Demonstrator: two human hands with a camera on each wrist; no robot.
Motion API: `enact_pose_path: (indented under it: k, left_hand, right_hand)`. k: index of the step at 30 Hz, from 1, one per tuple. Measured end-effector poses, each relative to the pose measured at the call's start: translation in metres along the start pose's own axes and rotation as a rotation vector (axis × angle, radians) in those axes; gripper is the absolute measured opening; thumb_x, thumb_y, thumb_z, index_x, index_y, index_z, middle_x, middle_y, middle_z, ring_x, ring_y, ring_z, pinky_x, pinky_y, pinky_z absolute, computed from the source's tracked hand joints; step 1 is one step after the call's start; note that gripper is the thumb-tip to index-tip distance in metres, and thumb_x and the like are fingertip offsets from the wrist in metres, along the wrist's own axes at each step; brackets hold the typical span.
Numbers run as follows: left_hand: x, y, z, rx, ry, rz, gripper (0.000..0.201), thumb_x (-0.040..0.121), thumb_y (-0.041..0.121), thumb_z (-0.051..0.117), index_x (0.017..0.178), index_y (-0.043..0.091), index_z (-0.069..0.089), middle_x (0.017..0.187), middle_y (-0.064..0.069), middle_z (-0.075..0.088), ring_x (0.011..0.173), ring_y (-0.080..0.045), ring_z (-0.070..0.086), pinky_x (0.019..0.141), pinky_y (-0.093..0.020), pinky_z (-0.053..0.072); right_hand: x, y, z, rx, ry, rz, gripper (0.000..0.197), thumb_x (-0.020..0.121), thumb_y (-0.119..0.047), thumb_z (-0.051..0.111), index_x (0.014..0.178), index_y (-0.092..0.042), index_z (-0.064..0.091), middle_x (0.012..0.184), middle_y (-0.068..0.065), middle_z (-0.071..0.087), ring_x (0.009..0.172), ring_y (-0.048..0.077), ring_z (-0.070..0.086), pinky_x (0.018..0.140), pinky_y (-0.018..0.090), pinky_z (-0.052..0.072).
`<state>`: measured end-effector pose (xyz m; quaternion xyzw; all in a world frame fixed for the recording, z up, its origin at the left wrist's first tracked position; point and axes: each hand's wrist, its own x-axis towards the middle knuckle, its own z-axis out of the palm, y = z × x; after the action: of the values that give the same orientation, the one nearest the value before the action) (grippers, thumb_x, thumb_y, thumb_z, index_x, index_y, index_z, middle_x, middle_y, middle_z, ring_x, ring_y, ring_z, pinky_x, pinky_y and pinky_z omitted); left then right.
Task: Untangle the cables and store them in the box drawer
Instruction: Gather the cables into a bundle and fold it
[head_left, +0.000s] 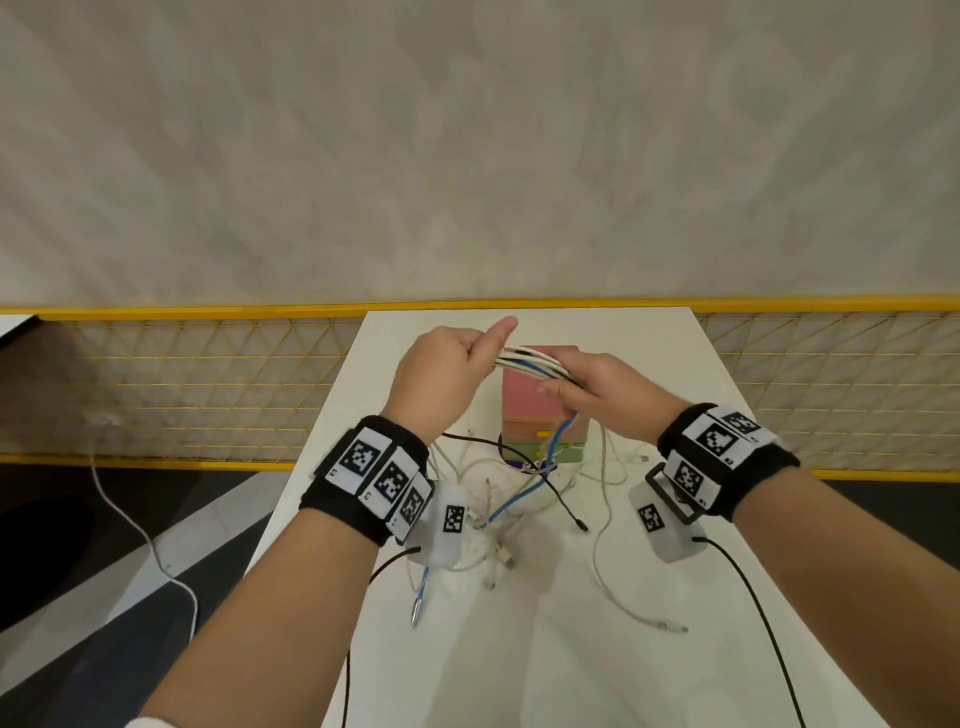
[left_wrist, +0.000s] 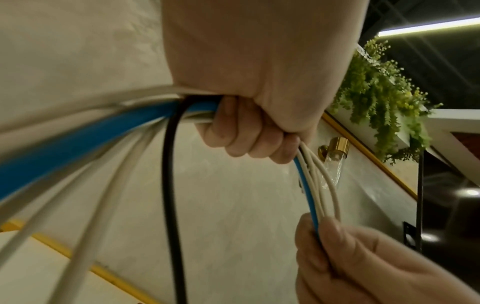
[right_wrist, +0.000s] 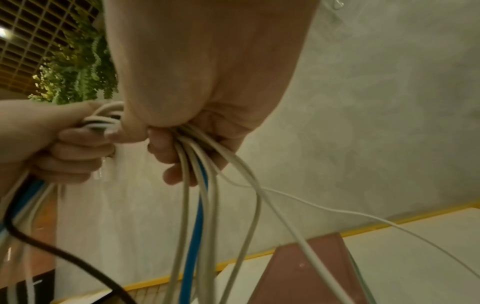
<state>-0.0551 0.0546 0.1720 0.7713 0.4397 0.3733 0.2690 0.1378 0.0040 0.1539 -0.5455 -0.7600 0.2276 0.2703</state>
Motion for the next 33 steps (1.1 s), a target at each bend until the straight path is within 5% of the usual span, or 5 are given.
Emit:
enact_pose_path:
  k: [12,16,23,29,33]
  left_hand:
    - [0.004,0.013,-0.015,-0.229,0.150,-0.058,0.070,0.098,0.043,0.050,0.036,0.024,0.026,0.036,0.006,0.021,0.042,-0.010,0.028,0.065,-0.033,0.036]
    - [0.004,0.018,-0.029,-0.266,0.196,-0.035,0.062,0.098,0.040,0.051,0.047,0.020,0.022,0.039,0.009,0.019,0.038,-0.005,0.031,0.064,-0.031,0.036]
    - [0.001,0.021,-0.035,-0.235,0.250,-0.018,0.059,0.100,0.039,0.048,0.054,0.003,0.038,0.057,-0.013,0.031,0.038,-0.002,0.041,0.047,-0.018,0.031]
    - [0.006,0.017,-0.044,-0.321,0.331,-0.081,0.067,0.099,0.043,0.049,0.038,0.019,0.033,0.037,0.010,0.028,0.039,-0.002,0.038,0.063,-0.029,0.038]
    - [0.004,0.020,-0.044,-0.313,0.339,-0.072,0.069,0.098,0.045,0.049,0.036,0.021,0.030,0.035,0.009,0.027,0.040,-0.005,0.036,0.061,-0.031,0.036]
  right_hand:
    - [-0.012,0.053,0.013,-0.174,-0.109,0.168,0.015,0.100,-0.027,0.038,0.107,-0.015,0.043,0.088,0.005,0.063,0.081,0.029,0.062,0.076,0.042,0.052]
    - [-0.027,0.072,0.015,-0.170,-0.091,0.241,0.006,0.100,-0.020,0.040,0.095,-0.018,0.038,0.068,-0.008,0.045,0.057,0.002,0.047,0.057,0.016,0.038]
    - [-0.038,0.093,0.014,-0.111,-0.141,0.389,0.013,0.098,-0.023,0.045,0.094,-0.011,0.044,0.074,0.013,0.057,0.062,0.026,0.054,0.056,0.029,0.042]
    - [-0.046,0.081,0.020,0.058,-0.077,0.341,0.010,0.095,-0.031,0.051,0.086,-0.032,0.055,0.090,0.006,0.065,0.086,0.023,0.067,0.079,0.032,0.051]
    - [-0.047,0.088,0.017,-0.214,-0.118,0.368,0.024,0.095,-0.043,0.046,0.073,-0.036,0.052,0.073,-0.007,0.068,0.073,0.008,0.063,0.088,0.032,0.042]
